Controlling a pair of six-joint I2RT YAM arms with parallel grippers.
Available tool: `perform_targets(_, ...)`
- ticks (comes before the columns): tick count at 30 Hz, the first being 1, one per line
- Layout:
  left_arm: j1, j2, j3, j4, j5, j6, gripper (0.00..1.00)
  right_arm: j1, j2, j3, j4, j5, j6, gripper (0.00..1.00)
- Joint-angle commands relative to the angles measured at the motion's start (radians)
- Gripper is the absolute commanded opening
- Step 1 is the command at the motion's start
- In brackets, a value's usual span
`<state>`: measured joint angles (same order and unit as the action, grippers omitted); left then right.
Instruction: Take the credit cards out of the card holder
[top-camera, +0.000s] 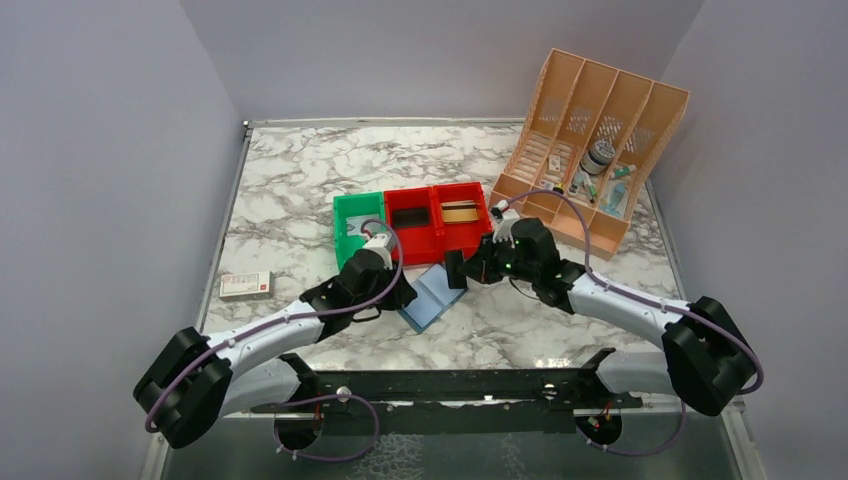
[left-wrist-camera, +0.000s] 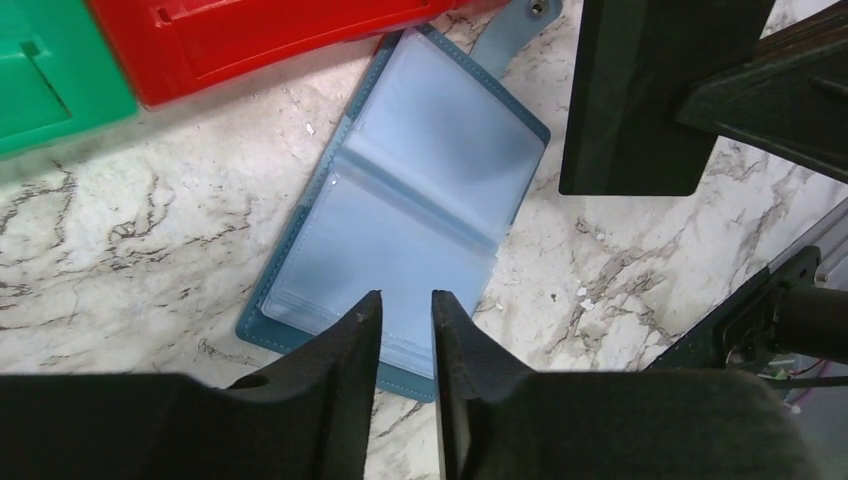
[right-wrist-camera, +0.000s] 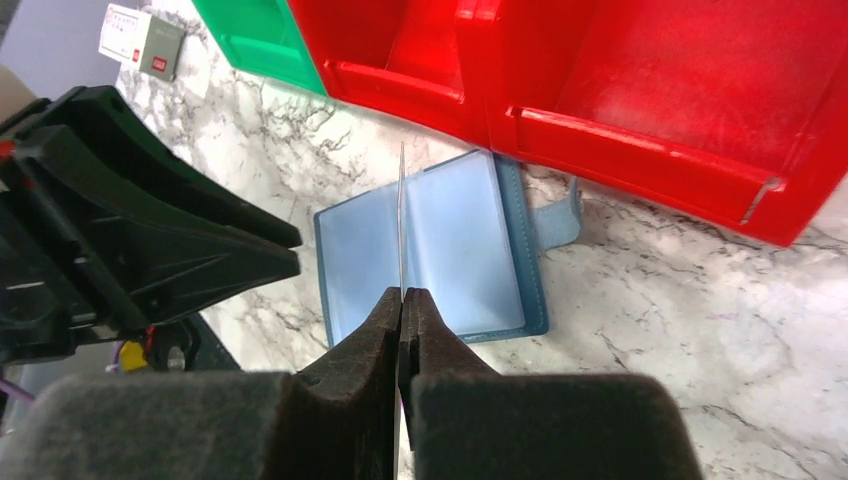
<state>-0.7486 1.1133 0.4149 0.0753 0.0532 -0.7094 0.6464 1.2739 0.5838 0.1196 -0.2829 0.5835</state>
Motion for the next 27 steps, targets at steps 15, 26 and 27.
perform_targets(15,-0.003,-0.185,-0.031,-0.167,-0.205,-0.045,0.66,0.082,-0.255,-0.141,0.31,0.15,-0.455,0.01)
perform_targets(26,0.009,-0.195,-0.02,-0.263,-0.296,-0.068,0.78,0.219,-0.154,-0.054,0.346,0.293,-0.869,0.01)
perform_targets(27,0.012,-0.2,-0.021,-0.269,-0.3,-0.069,0.79,0.22,-0.147,-0.046,0.336,0.272,-0.889,0.01)
